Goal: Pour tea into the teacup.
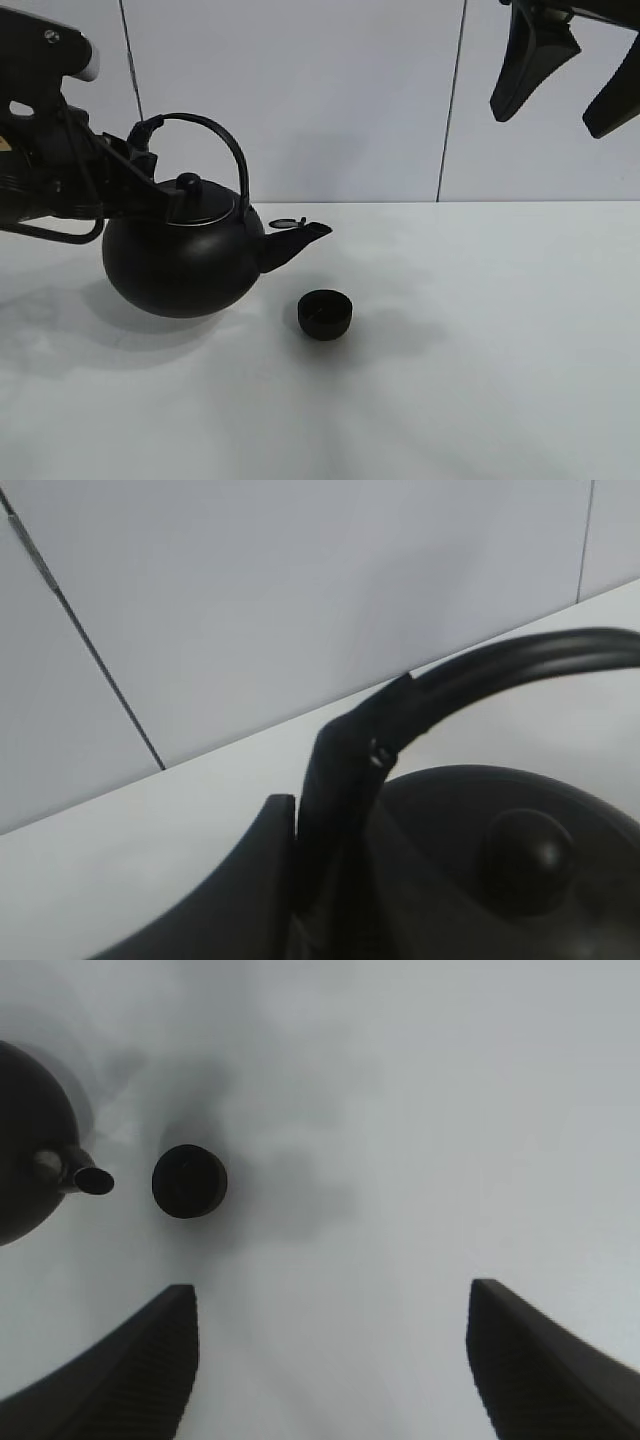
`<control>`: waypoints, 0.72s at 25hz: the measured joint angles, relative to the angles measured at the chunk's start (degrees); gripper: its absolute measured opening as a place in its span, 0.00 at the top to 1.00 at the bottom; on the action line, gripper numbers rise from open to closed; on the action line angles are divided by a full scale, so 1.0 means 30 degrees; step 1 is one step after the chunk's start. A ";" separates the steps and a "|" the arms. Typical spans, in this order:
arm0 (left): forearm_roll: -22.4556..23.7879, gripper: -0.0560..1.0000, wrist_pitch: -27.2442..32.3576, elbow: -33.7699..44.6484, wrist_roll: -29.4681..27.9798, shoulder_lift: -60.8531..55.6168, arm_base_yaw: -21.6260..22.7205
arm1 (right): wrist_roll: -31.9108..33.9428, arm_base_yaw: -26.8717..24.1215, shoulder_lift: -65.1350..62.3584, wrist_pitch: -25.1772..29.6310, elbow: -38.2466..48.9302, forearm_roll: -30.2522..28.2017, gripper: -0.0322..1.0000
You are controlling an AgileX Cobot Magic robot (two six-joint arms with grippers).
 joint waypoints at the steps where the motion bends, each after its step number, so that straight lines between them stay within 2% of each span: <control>1: -0.0230 0.84 0.0025 -0.0012 0.0111 0.0000 0.0000 | 0.0000 0.0000 0.0000 0.0000 0.0000 0.0000 0.47; 7: -0.0778 0.84 0.0106 -0.0012 0.0266 0.0000 0.0000 | 0.0000 0.0000 0.0000 -0.0083 0.0000 0.0000 0.47; 16: -0.3152 0.84 0.0362 -0.0012 -0.0512 0.0000 -0.0306 | 0.0000 0.0000 0.0000 -0.0416 0.0000 0.0000 0.47; 18: -0.3212 0.84 0.0362 -0.0012 -0.0530 0.0000 -0.0459 | 0.0000 0.0000 0.0000 -0.0487 0.0000 0.0000 0.47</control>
